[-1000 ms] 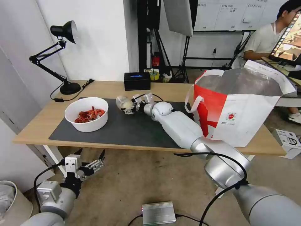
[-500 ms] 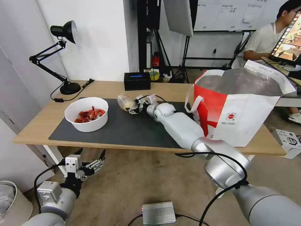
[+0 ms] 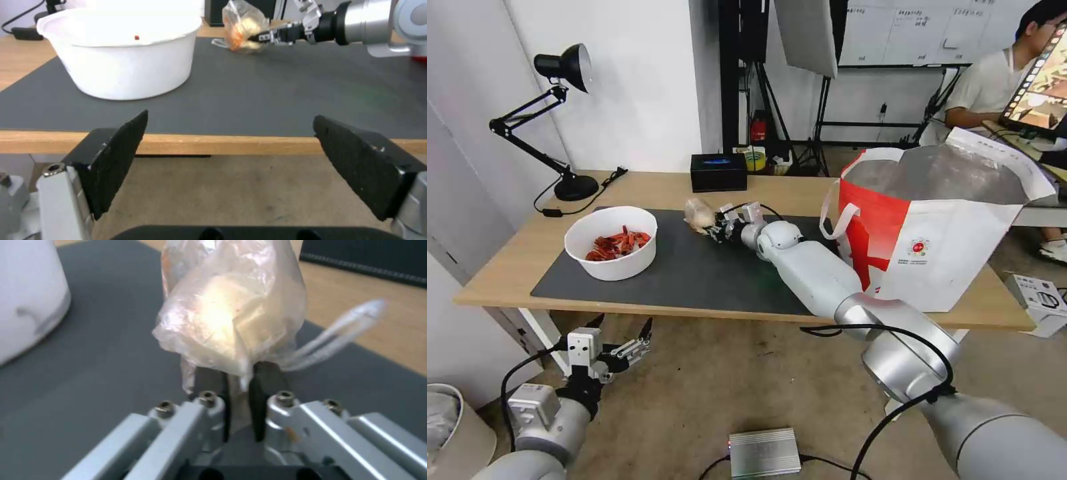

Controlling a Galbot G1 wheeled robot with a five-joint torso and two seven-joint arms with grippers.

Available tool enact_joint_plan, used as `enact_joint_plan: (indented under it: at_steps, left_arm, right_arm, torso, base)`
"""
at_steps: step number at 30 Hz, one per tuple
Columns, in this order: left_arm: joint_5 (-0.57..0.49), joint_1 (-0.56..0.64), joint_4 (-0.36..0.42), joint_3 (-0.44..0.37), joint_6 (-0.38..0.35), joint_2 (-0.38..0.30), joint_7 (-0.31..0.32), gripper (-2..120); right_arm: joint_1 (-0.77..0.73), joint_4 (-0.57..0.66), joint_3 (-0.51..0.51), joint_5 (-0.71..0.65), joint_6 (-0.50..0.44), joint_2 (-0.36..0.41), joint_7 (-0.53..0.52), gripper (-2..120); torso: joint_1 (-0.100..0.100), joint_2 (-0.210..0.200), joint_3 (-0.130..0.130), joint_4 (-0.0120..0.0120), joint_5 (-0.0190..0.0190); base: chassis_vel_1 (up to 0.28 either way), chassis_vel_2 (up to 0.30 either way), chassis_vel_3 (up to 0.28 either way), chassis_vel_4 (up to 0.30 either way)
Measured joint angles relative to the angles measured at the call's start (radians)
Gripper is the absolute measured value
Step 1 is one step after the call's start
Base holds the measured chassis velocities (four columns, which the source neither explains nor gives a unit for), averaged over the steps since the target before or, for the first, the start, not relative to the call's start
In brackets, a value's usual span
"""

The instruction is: Pick up the trash from the table and place it into the takeout bag.

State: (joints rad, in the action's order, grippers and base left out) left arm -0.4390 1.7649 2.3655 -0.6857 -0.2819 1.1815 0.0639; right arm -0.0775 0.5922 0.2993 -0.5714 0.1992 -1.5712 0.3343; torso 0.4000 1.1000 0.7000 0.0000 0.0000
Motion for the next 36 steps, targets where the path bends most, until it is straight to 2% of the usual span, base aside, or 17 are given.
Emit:
enact_joint_plan:
  at_steps: [5,7,8,9,12,13,15,16,19,20,22,23,27,31,34,35,36]
  left_arm:
    - [-0.009,0.002,0.003,-0.01,0.001,-0.007,0.0,100]
    - [-0.012,0.004,0.008,-0.013,0.001,-0.008,0.001,100]
    - [-0.013,0.005,0.009,-0.015,0.001,-0.009,0.001,100]
    - [-0.013,0.005,0.009,-0.015,0.001,-0.009,0.001,100]
    - [-0.013,0.01,0.012,-0.02,0.001,-0.01,0.001,100]
    - [-0.013,0.01,0.012,-0.02,0.001,-0.01,0.001,100]
    - [-0.015,0.012,0.013,-0.021,0.002,-0.012,0.001,100]
    - [-0.015,0.012,0.013,-0.021,0.002,-0.012,0.001,100]
    - [-0.015,0.012,0.013,-0.017,0.002,-0.018,0.002,100]
    - [-0.015,0.012,0.013,-0.017,0.002,-0.018,0.002,100]
    - [-0.015,0.01,0.009,-0.013,0.002,-0.018,0.002,100]
    - [-0.015,0.01,0.009,-0.013,0.002,-0.018,0.002,100]
    - [-0.015,0.009,0.008,-0.008,0.002,-0.017,0.002,100]
    - [-0.015,0.009,0.007,-0.007,0.002,-0.017,0.002,100]
    - [-0.015,0.011,0.007,-0.006,0.002,-0.017,0.002,100]
    - [-0.015,0.011,0.007,-0.006,0.002,-0.017,0.002,100]
    - [-0.014,0.011,0.007,-0.006,0.002,-0.018,0.003,100]
  right_arm:
    - [-0.024,0.123,-0.028,0.0,0.034,0.029,-0.09,0]
    - [-0.049,0.236,-0.031,-0.026,0.068,0.072,-0.167,0]
    - [-0.077,0.351,-0.027,-0.052,0.102,0.12,-0.245,0]
    - [-0.077,0.351,-0.027,-0.052,0.102,0.12,-0.245,0]
    - [-0.129,0.525,-0.019,-0.092,0.145,0.203,-0.365,0]
    - [-0.129,0.525,-0.019,-0.092,0.145,0.203,-0.365,0]
    - [-0.184,0.671,-0.017,-0.122,0.166,0.278,-0.427,0]
    - [-0.184,0.671,-0.017,-0.122,0.166,0.278,-0.427,0]
    - [-0.289,0.909,-0.018,-0.172,0.186,0.39,-0.517,0]
    - [-0.289,0.909,-0.018,-0.172,0.186,0.39,-0.517,0]
    - [-0.35,1.02,-0.024,-0.186,0.187,0.439,-0.557,0]
    - [-0.35,1.02,-0.024,-0.186,0.187,0.439,-0.557,0]
    - [-0.429,1.148,-0.045,-0.18,0.186,0.484,-0.594,0]
    - [-0.497,1.238,-0.074,-0.129,0.169,0.507,-0.621,0]
    - [-0.558,1.266,-0.125,0.08,0.097,0.514,-0.632,0]
    - [-0.558,1.266,-0.125,0.08,0.097,0.514,-0.632,0]
    - [-0.576,1.266,-0.151,0.165,0.07,0.514,-0.633,0]
  torso:
    - [0.0,0.0,0.0,0.0005,0.0]
    - [0.0,0.0,0.0,0.0003,0.0]
    - [0.0,0.0,0.0,-0.0001,0.0001]
    - [0.0,0.0,0.0,-0.0001,0.0001]
    - [0.0,0.0,0.0,0.0,0.0001]
    - [0.0,0.0,0.0,0.0,0.0001]
    - [0.0,0.0,0.0,-0.0001,0.0003]
    - [0.0,0.0,0.0,-0.0001,0.0003]
    - [0.0,0.0,0.0,-0.0003,0.0003]
    - [0.0,0.0,0.0,-0.0003,0.0003]
    - [0.0,0.0,0.0,-0.0001,0.0003]
    - [0.0,0.0,0.0,-0.0001,0.0003]
    - [0.0,0.0,0.0,-0.0001,0.0002]
    - [0.0,0.0,0.0,0.0,0.0]
    - [0.0,0.0,0.0,0.0,0.0001]
    - [0.0,0.0,0.0,0.0,0.0001]
    - [0.0,0.0,0.0,0.0001,0.0001]
  base:
    - [0.0,0.0,0.0,0.0]
    - [0.0,0.0,0.0,0.0]
    - [0.0,0.0,0.0,0.0]
    - [0.0,0.0,0.0,0.0]
    - [0.0,0.0,0.0,0.0]
    - [0.0,0.0,0.0,0.0]
    - [0.0,0.0,0.0,0.0]
    - [0.0,0.0,0.0,0.0]
    - [0.0,0.0,0.0,0.0]
    - [0.0,0.0,0.0,0.0]
    - [0.0,0.0,0.0,0.0]
    - [0.0,0.0,0.0,0.0]
    - [0.0,0.0,0.0,0.0]
    - [0.0,0.0,0.0,0.0]
    - [0.0,0.0,0.0,0.0]
    - [0.0,0.0,0.0,0.0]
    - [0.0,0.0,0.0,0.0]
